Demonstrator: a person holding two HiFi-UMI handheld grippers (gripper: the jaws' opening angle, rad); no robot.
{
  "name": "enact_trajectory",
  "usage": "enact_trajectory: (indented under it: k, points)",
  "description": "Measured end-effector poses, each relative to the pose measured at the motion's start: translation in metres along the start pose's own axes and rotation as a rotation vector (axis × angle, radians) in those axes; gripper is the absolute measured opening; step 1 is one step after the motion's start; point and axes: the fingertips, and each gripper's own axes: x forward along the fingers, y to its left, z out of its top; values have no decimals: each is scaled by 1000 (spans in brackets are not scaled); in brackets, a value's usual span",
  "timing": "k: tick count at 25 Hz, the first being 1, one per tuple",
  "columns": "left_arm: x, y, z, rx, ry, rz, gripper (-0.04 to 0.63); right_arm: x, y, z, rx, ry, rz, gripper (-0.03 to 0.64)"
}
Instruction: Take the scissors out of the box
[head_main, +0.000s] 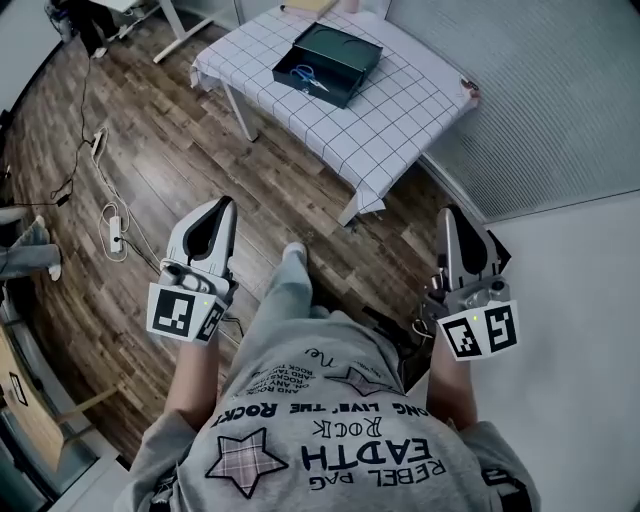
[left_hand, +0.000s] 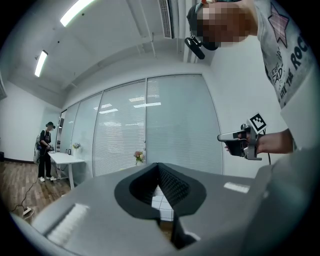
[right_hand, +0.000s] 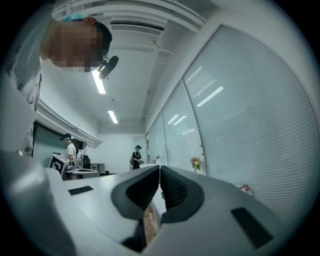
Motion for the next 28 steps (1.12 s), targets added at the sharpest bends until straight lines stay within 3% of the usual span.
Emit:
enact_trajectory:
  k: [16, 28]
  points:
    - [121, 101, 3, -2, -2, -59, 5, 140, -36, -1, -9, 2, -32, 17]
    - [161, 157, -6, -18, 5, -77, 5, 205, -41, -5, 5, 6, -47, 17]
